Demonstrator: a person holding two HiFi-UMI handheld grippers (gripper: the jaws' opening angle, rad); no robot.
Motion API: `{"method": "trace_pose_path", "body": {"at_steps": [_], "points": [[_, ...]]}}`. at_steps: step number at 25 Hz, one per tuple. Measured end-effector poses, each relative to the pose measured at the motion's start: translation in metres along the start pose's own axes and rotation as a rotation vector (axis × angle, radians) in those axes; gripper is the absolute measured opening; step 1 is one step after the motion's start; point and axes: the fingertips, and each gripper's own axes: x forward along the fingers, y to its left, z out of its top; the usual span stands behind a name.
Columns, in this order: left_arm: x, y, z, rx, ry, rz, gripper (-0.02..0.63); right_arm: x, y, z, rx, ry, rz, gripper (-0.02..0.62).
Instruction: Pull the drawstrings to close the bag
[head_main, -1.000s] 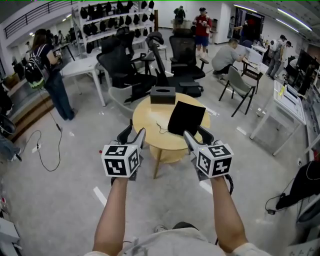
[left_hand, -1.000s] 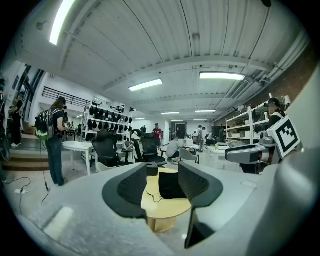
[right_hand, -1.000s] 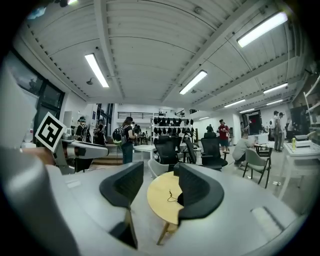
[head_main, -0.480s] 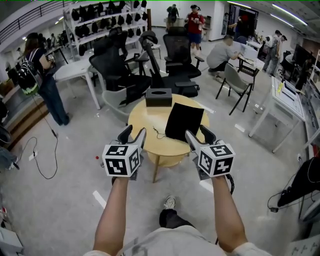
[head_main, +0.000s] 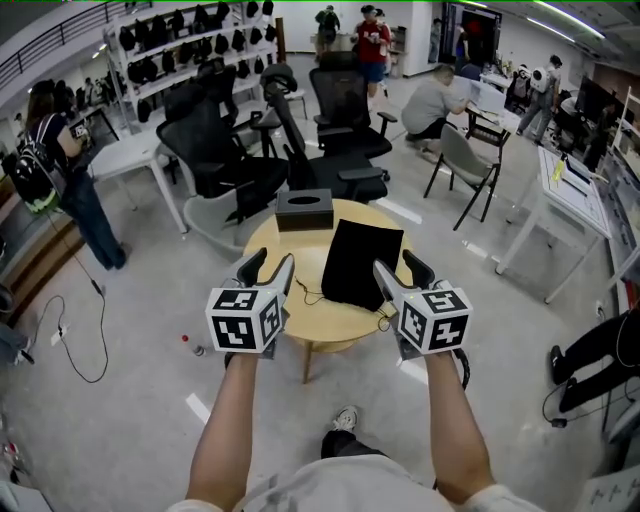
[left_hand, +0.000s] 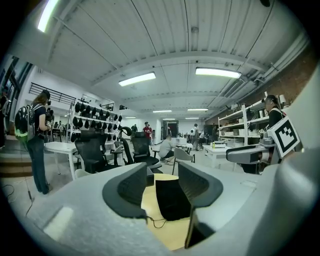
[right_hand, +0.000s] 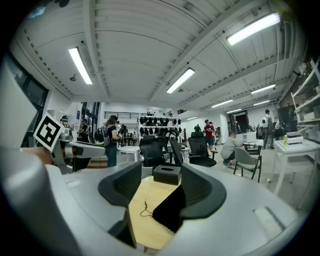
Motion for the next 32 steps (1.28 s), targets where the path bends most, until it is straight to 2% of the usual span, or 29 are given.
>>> {"method": "trace_pose_path", "body": {"at_steps": [9, 19, 26, 32], "points": [[0.100, 0.015, 0.014, 0.004, 0.020, -0.037, 0.202, 0.075, -0.060, 0.009, 0.016, 0.018, -0.035, 0.250], [0.195, 0.011, 0.029, 0.021, 0.041, -0.082, 0.202, 0.129, -0.130, 0.018, 0.038, 0.023, -0.078, 0.250], [0.236, 0.004, 0.034, 0.030, 0.055, -0.110, 0.202, 0.147, -0.161, 0.017, 0.056, 0.034, -0.098, 0.250], [0.256, -0.011, 0.035, 0.039, 0.064, -0.158, 0.202, 0.139, -0.180, 0.014, 0.067, 0.038, -0.145, 0.250]]}}
